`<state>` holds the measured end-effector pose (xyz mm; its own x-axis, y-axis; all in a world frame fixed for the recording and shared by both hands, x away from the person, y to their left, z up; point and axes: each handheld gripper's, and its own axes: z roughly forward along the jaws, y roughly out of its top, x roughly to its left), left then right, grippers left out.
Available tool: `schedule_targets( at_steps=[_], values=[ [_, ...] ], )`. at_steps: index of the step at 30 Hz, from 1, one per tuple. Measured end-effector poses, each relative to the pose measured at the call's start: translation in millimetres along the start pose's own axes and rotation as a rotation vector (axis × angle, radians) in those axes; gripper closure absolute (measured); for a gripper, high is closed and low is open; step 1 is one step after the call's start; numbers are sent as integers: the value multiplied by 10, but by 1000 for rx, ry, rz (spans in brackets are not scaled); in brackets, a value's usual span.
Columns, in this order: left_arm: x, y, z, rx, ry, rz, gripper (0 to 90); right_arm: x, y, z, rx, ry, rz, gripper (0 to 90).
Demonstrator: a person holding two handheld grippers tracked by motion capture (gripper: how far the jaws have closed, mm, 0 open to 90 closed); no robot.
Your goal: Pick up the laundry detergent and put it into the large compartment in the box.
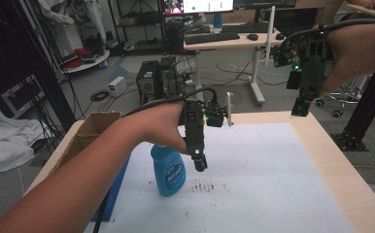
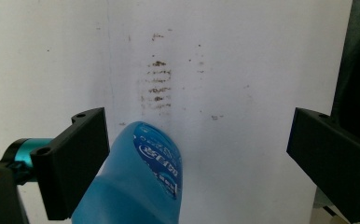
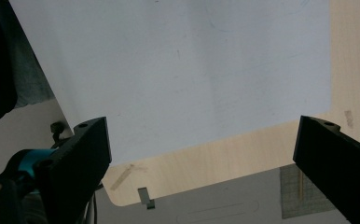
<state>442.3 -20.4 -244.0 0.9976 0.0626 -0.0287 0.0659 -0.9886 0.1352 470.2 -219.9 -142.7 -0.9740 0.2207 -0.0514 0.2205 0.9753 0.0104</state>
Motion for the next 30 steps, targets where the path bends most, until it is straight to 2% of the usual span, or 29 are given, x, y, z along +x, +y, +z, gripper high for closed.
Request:
schedule_targets(
  at_steps=[8, 15, 19, 20, 22, 23, 26, 30],
  values=[
    [-10, 5, -7, -3, 2, -1, 56, 2, 27, 10, 5, 0, -8, 32],
    [-13, -4, -93, -13, 4, -23, 56, 4, 27, 12, 5, 1, -6, 31],
    [-6, -26, -189, -39, 2, -73, 56, 13, 29, 11, 2, 2, -5, 32],
    [-3, -33, -213, -37, 8, -79, 56, 13, 29, 11, 2, 2, -5, 32],
    [5, -65, -256, -32, 21, -119, 56, 17, 33, 14, 0, 0, -10, 32],
    [5, -65, -256, -32, 21, -119, 56, 21, 36, 14, 3, 1, -9, 32],
    [15, -112, -292, -27, 29, -156, 56, 25, 42, 15, 6, 1, -10, 32],
    [37, -188, -352, -31, 41, -217, 56, 31, 53, 15, 5, -2, -12, 31]
  ],
)
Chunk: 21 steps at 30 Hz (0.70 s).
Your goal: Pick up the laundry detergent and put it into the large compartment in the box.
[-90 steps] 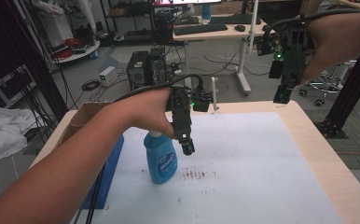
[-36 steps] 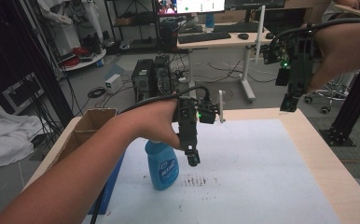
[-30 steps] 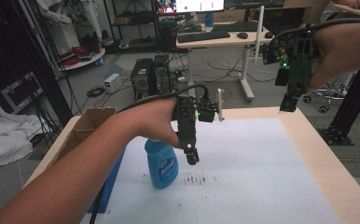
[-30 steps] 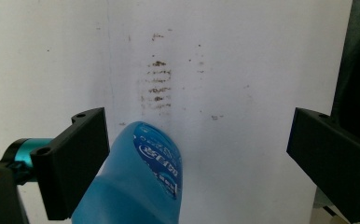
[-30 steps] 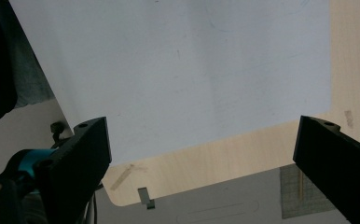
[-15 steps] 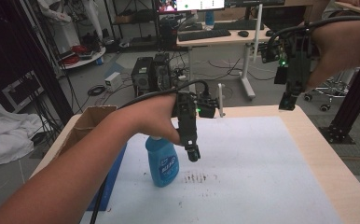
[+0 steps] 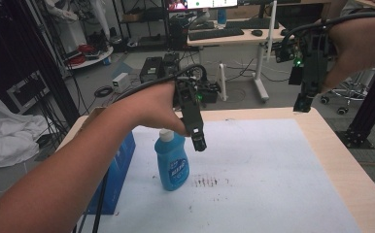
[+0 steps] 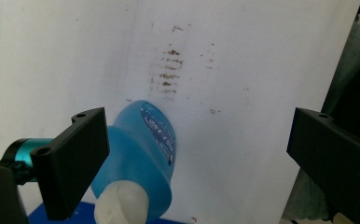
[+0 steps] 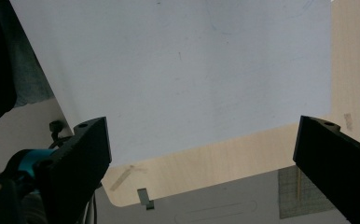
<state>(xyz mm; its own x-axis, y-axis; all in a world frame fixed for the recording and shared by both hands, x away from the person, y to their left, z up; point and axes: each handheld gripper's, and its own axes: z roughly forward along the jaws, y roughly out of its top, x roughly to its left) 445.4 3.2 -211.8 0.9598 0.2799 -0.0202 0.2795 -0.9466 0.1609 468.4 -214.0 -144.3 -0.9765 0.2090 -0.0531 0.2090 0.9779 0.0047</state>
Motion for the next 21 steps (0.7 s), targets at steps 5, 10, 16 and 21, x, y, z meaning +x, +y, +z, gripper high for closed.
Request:
schedule_targets(
  at_steps=[5, 10, 16, 21],
  values=[
    [68, -84, -77, -7, 5, -121, 56, 6, 11, 8, 7, -1, -2, 31],
    [137, -167, -163, -46, 25, -250, 56, 19, 22, 11, 8, 0, 0, 31],
    [225, -283, -211, -65, 36, -423, 56, 19, 27, 13, 9, -4, -16, 31],
    [282, -373, -175, -46, 21, -496, 56, 23, 31, 19, 15, -2, -6, 31]
  ],
)
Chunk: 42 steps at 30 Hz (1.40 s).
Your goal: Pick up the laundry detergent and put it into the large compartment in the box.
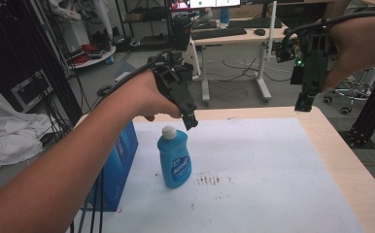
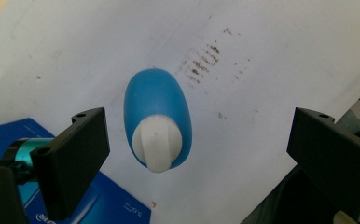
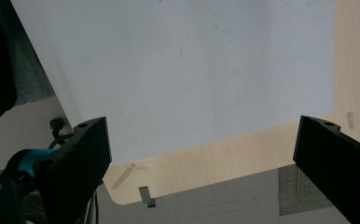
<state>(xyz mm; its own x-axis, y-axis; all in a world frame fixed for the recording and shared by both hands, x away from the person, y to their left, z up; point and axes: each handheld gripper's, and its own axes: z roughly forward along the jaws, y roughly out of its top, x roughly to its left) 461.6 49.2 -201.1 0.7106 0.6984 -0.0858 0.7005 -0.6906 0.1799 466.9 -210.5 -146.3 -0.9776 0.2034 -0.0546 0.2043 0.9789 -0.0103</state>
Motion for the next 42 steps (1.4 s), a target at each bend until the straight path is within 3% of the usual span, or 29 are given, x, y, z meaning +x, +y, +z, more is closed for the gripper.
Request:
schedule_targets(
  at_steps=[12, 22, 30, 42],
  values=[
    [124, -94, 167, 49, -4, -60, 56, -22, 72, 39, -4, 10, -7, 31],
    [157, -118, 345, 73, -26, -66, 56, -17, 107, 60, -2, 9, -15, 31],
    [174, -121, 493, 91, -8, -57, 56, -20, 92, 51, 1, 9, -15, 31],
    [166, -131, 651, 102, -14, -62, 56, 20, 109, 36, -3, 5, -16, 31]
  ],
)
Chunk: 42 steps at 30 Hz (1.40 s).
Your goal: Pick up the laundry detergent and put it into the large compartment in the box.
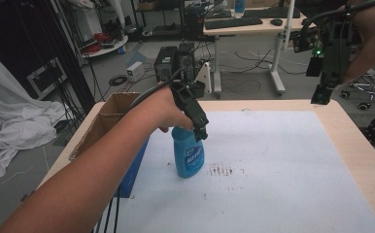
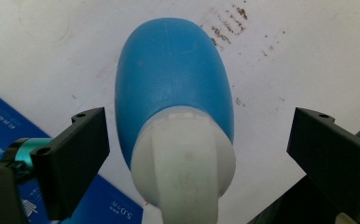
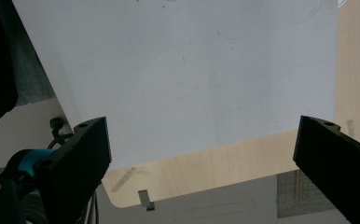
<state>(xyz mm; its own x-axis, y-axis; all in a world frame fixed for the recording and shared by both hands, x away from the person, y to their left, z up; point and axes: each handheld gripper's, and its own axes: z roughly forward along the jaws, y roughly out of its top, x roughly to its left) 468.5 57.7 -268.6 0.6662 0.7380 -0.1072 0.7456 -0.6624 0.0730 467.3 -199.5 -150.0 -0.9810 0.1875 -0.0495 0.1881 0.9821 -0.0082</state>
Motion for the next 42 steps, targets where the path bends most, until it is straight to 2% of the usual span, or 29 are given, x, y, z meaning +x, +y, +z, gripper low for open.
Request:
schedule_targets(
  at_steps=[10, 20, 22, 27, 31, 33, 38, 42],
  values=[
    [-8, 29, 59, 8, 36, 0, 56, 6, 3, 2, 1, 1, -9, 31],
    [9, 53, 142, 21, 42, -3, 56, -8, -3, 11, 4, 1, -11, 31],
    [26, 60, 161, 17, 59, -3, 56, -8, 3, 15, 7, 1, -4, 31],
    [35, 68, 173, 17, 65, -2, 56, -13, 8, 25, 8, 2, -4, 31],
    [46, 71, 190, 20, 55, 0, 96, -12, 13, 29, 11, 2, -2, 31],
    [47, 73, 194, 24, 72, -2, 98, -13, 13, 30, 9, 3, -2, 31],
    [65, 75, 203, 19, 75, -6, 108, -19, 10, 57, 8, 6, -1, 31],
    [75, 81, 194, 22, 65, 1, 137, -19, 14, 62, 10, 2, -3, 31]
  ],
)
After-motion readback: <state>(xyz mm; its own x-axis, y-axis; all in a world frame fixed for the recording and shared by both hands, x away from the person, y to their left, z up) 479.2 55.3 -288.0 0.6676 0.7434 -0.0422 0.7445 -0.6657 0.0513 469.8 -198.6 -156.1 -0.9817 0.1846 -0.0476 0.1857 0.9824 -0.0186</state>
